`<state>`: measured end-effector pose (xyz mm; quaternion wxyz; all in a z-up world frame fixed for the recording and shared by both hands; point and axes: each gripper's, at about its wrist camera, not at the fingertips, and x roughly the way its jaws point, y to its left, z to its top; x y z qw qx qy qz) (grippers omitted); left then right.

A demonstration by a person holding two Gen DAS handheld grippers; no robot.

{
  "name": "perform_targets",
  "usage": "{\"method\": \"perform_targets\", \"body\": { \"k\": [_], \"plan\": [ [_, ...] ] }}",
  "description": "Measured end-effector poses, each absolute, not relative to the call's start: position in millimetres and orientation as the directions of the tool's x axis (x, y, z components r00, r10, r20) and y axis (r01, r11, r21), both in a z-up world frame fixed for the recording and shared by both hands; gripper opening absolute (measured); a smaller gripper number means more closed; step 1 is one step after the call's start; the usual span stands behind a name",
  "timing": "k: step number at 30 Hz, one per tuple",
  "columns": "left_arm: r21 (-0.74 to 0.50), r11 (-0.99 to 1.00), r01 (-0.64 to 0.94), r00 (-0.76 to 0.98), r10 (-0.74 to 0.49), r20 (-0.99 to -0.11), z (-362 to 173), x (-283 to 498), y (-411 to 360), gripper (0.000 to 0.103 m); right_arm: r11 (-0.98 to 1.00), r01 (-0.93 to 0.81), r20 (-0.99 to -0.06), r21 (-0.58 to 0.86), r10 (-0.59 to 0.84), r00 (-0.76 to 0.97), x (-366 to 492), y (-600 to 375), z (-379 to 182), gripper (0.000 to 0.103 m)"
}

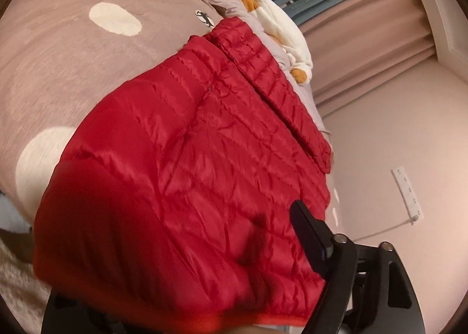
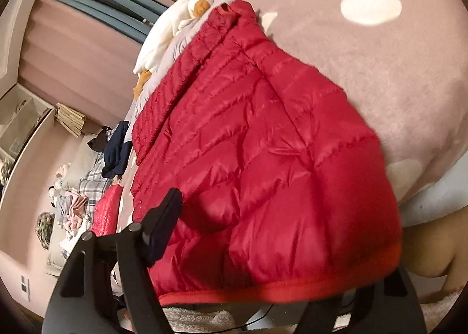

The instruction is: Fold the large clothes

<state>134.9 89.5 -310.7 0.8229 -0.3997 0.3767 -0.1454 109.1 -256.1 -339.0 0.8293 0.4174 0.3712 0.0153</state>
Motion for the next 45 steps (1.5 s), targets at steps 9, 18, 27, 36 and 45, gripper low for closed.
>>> {"method": "perform_targets", "body": {
  "k": [9,18,27,36,45],
  "plan": [
    [-0.658,0.752,-0.037,0.704,-0.448,-0.551,-316.2,143.5,82.6,0.061,0.671,0.243,-0.572,0.7,0.323,0.754,119.2,-257.1,-346.6,0.066],
    [-0.571,0.816,-0.084,0.742,-0.331,-0.582,-319.7,138.6,76.9,0.038,0.765,0.267,-0.635,0.586,0.228,0.738,121.3,-252.7,-348.2,0.034],
    [-0.422,0.9,-0.109,0.748,-0.206,-0.631,-296.5,132.0,64.5,0.022,0.747,0.307,-0.664,0.59,0.232,0.711,123.1,-259.9,-340.8,0.017],
    [-0.462,0.883,-0.081,0.787,-0.228,-0.574,-261.7,121.0,73.7,0.017,0.727,0.239,-0.585,0.643,0.265,0.767,105.1,-263.4,-311.2,0.013],
    [-0.469,0.883,-0.015,0.85,-0.236,-0.472,-207.7,103.0,78.2,0.017,0.731,0.104,-0.432,0.674,0.275,0.859,82.1,-262.9,-246.5,0.013]
  ]
}}
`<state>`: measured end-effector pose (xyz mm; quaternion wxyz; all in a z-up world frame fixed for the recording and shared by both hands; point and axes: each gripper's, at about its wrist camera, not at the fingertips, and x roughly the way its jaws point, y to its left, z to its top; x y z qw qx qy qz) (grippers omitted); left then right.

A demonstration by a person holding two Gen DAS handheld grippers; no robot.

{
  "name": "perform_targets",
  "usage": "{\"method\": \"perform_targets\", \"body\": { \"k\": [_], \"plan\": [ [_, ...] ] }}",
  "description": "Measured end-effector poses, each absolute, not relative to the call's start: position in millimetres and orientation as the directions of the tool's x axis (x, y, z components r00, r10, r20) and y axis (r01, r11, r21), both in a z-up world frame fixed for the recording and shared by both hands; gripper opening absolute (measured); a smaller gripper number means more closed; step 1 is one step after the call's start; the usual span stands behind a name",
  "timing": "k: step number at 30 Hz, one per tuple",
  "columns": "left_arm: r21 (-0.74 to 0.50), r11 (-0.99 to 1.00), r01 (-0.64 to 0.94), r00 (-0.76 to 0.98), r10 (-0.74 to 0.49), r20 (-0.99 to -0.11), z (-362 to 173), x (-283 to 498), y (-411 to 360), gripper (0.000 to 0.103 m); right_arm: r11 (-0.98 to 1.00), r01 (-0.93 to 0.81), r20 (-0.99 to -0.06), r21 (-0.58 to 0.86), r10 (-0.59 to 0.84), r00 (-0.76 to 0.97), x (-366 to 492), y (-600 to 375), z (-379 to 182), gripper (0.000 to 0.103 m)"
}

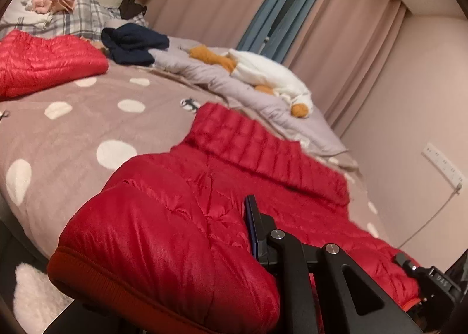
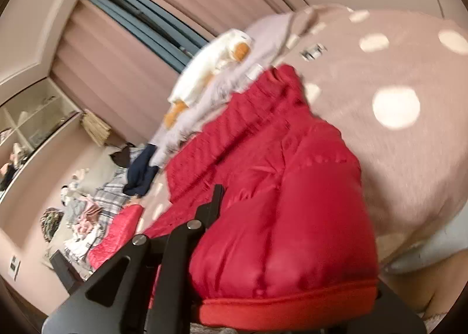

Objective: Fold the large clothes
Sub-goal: 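Fold the held hem toward the collar with both tools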

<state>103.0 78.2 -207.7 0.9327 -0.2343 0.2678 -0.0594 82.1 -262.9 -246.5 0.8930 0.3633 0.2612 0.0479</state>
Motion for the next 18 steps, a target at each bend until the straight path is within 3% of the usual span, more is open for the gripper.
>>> {"method": "perform_targets", "body": {
  "k": [18],
  "plan": [
    [-0.374,0.921,0.105,0.922,-0.231,-0.311,-138.2,48.9,76.6,0.017,0.795,-0.037,-0.265,0.605,0.245,0.933,30.7,-258.1,-166.7,0.013]
  ]
}}
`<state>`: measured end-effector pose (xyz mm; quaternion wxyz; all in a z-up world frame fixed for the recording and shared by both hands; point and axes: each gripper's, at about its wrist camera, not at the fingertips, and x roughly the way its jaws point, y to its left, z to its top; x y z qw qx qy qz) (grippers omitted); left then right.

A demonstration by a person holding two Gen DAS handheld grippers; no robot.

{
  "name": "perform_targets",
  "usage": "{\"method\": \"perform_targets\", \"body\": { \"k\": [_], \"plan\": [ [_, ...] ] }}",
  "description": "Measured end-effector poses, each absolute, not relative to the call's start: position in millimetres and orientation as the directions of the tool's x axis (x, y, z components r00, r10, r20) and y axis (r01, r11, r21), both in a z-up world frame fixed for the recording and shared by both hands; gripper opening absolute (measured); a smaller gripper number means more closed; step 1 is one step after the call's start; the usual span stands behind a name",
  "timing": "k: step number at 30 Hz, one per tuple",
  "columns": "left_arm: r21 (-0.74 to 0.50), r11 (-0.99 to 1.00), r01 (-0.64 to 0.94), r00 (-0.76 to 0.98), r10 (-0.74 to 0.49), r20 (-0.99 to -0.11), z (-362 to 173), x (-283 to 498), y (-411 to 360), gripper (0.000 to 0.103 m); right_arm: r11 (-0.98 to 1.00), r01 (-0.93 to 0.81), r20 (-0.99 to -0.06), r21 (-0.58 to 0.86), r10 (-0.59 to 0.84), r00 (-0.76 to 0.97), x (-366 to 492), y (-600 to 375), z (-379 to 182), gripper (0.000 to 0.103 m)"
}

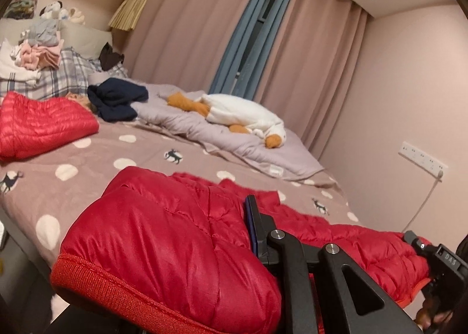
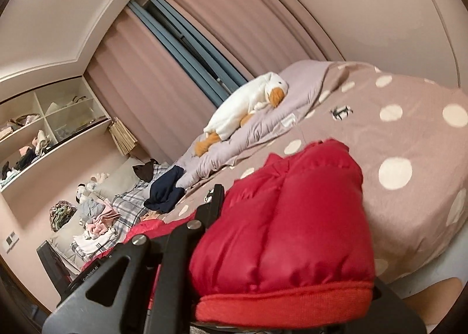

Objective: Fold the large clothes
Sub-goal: 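Fold the held hem toward the collar with both tools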

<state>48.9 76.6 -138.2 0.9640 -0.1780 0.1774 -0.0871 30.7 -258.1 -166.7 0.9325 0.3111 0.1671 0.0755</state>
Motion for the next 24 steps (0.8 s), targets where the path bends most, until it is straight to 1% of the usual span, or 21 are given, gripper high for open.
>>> {"method": "perform_targets", "body": {
  "k": [1,2,5,9,14,17,20,24],
  "plan": [
    [-0.37,0.923,0.107,0.923,-0.231,-0.307,-139.0,51.4,76.8,0.017,0.803,-0.042,-0.261,0.595,0.242,0.935,30.8,-257.6,-164.3,0.013],
    [-0.366,0.925,0.1,0.919,-0.226,-0.322,-140.3,57.4,76.1,0.017,0.812,-0.04,-0.265,0.583,0.236,0.935,33.9,-257.4,-163.3,0.014],
    [-0.376,0.923,0.075,0.899,-0.226,-0.375,-144.2,75.8,75.4,0.017,0.815,0.0,-0.324,0.579,0.23,0.918,54.5,-258.8,-166.6,0.014],
    [-0.347,0.934,0.084,0.903,-0.218,-0.37,-139.6,95.5,72.4,0.017,0.85,0.008,-0.355,0.527,0.211,0.911,74.0,-256.1,-161.5,0.014],
    [-0.297,0.949,0.106,0.906,-0.215,-0.363,-134.4,134.3,62.9,0.017,0.921,0.042,-0.414,0.387,0.133,0.901,108.4,-247.6,-147.9,0.016],
    [-0.297,0.95,0.097,0.904,-0.209,-0.374,-136.1,161.0,60.2,0.017,0.937,0.061,-0.428,0.344,0.098,0.898,132.3,-245.5,-146.6,0.016],
    [-0.329,0.939,0.094,0.885,-0.23,-0.405,-142.2,186.6,59.0,0.017,0.934,0.095,-0.452,0.343,0.075,0.889,162.0,-245.3,-152.2,0.017],
    [-0.322,0.943,0.08,0.874,-0.222,-0.432,-151.5,219.6,50.2,0.017,0.894,0.141,-0.48,0.425,0.09,0.873,200.0,-256.7,-162.0,0.017]
  ]
}}
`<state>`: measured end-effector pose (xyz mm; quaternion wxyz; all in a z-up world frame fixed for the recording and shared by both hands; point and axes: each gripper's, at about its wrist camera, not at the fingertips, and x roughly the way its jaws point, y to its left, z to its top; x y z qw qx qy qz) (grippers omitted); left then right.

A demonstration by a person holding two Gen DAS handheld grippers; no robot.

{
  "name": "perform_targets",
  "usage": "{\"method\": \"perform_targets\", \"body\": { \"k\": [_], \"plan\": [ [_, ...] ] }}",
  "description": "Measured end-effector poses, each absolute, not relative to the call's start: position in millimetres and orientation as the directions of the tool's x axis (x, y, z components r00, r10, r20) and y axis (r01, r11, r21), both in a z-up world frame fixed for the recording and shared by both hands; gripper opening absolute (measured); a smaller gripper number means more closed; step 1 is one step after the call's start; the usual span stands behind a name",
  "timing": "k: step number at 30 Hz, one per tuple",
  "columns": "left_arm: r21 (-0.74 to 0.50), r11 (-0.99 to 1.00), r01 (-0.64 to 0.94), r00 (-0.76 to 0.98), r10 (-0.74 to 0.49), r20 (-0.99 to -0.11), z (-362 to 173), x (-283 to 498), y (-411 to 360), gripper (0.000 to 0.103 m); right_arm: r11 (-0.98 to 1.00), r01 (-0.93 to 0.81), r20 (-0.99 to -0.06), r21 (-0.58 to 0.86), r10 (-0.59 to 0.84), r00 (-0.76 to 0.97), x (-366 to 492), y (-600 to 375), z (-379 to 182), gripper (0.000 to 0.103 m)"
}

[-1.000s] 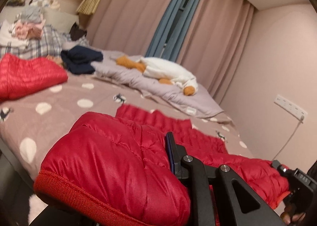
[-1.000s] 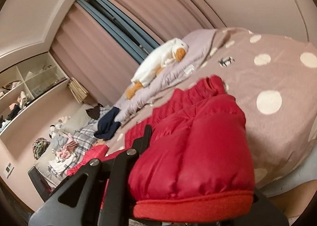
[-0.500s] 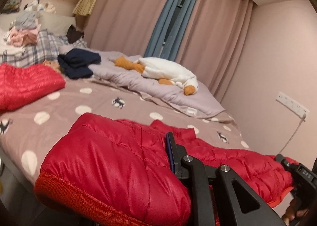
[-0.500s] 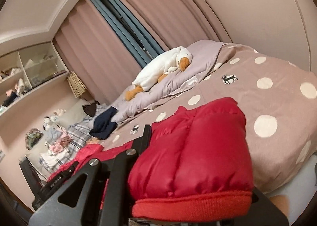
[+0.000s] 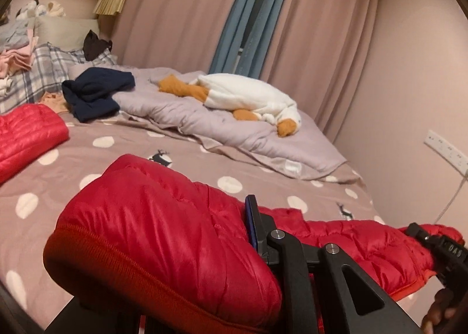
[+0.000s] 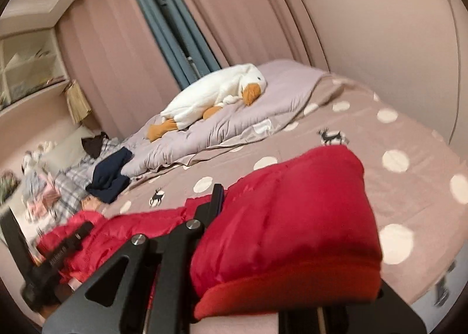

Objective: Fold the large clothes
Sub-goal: 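Fold the held hem toward the collar with both tools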

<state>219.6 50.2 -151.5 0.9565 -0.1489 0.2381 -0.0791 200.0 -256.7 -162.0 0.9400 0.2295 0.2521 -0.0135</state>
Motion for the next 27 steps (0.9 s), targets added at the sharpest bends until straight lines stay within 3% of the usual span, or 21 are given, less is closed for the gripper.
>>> {"method": "perform_targets", "body": {
  "k": [4,16,21,27],
  "plan": [
    [-0.298,0.953,0.053,0.863,-0.194,-0.466,-156.4,245.1,40.1,0.017,0.894,0.174,-0.496,0.413,0.06,0.866,230.0,-253.9,-165.5,0.017],
    [-0.224,0.975,-0.015,0.792,-0.125,-0.598,-177.9,284.2,34.3,0.017,0.975,0.133,-0.543,0.179,-0.015,0.84,277.1,-221.0,-178.0,0.019],
    [-0.257,0.966,-0.014,0.807,-0.14,-0.574,-174.6,276.8,30.9,0.017,0.977,0.139,-0.571,0.16,-0.023,0.82,279.6,-228.7,-185.0,0.019],
    [-0.158,0.987,0.013,0.833,-0.098,-0.545,-167.5,269.0,16.1,0.017,0.973,0.136,-0.566,0.189,-0.006,0.825,271.0,-237.3,-182.8,0.019]
  ]
}}
